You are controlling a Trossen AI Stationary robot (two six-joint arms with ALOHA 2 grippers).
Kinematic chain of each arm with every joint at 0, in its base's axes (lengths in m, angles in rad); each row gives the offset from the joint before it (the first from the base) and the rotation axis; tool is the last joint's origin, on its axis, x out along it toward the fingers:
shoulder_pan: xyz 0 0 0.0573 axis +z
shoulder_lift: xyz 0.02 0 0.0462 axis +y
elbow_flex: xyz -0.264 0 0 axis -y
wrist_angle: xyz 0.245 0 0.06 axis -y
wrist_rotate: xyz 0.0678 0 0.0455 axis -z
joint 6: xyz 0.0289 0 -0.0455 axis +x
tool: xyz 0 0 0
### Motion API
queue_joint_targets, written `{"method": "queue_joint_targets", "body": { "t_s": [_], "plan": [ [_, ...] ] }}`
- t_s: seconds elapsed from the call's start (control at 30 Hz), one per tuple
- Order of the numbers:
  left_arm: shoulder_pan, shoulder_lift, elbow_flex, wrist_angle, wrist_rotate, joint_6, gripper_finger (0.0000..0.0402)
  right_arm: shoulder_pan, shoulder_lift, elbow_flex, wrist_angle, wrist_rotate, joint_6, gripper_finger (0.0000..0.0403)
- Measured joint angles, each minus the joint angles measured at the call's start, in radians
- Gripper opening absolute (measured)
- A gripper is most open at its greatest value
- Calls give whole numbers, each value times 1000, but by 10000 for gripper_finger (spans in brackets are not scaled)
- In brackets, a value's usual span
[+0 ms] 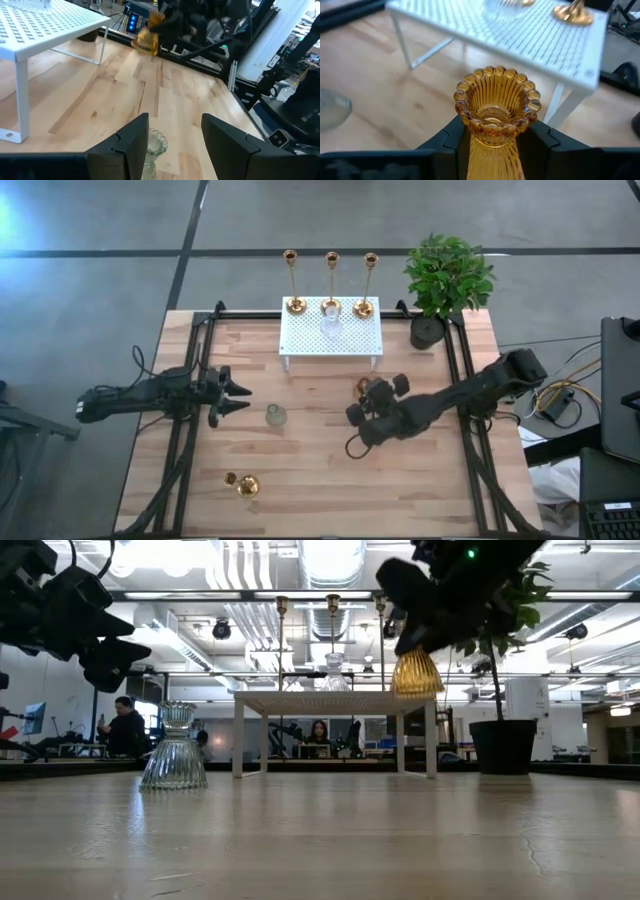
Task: Pick & Place candle stick holders
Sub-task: Put the yellow glass candle holder on the shelf
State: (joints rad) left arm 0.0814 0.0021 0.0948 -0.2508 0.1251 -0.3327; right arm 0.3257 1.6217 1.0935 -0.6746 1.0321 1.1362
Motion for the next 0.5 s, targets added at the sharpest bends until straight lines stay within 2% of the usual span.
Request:
{"method": "queue_joint_targets", "body": {
  "t_s": [0.27,0.5],
  "plan": [
    [0,1,-2,0,-76,19,188,-80,-135,-1,9,61,-154,116],
    [0,1,-2,1,-114,26,188,-138,-178,-2,49,64,-282,116]
  ]
}}
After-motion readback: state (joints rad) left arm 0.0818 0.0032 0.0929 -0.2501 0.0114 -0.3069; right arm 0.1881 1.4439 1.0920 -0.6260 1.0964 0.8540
